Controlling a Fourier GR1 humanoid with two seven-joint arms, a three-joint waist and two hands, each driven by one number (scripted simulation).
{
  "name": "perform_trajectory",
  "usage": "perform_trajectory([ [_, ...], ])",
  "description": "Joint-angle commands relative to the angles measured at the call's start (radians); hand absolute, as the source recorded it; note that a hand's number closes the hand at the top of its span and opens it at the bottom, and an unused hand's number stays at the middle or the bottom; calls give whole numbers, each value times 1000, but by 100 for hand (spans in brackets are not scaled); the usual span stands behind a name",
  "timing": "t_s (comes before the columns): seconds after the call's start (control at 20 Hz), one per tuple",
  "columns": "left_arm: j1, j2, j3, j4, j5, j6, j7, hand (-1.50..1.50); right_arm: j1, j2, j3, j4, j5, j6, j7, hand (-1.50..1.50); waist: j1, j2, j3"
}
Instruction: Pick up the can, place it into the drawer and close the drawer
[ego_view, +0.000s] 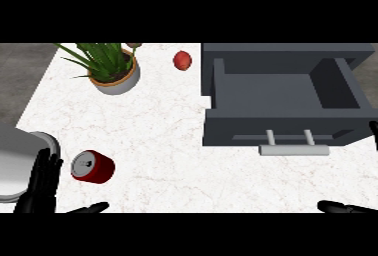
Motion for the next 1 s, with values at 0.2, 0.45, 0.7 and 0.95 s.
perform_trajectory([
  [0.2,-130,17,71,272,20,20,-115,-150,-22,-13,-34,-60,-17,-1,79,-150,-2,1,0],
  [0.45,-132,61,127,406,53,-26,-217,-150,20,16,-47,-9,-21,38,-5,-150,-1,1,0],
  [0.7,-218,45,104,507,37,10,-239,-150,-5,10,-35,-95,-3,27,95,-150,-1,0,0],
  [0.95,-284,89,168,682,88,-23,-322,-150,-56,-58,-157,-40,-103,51,125,-150,-1,1,0],
])
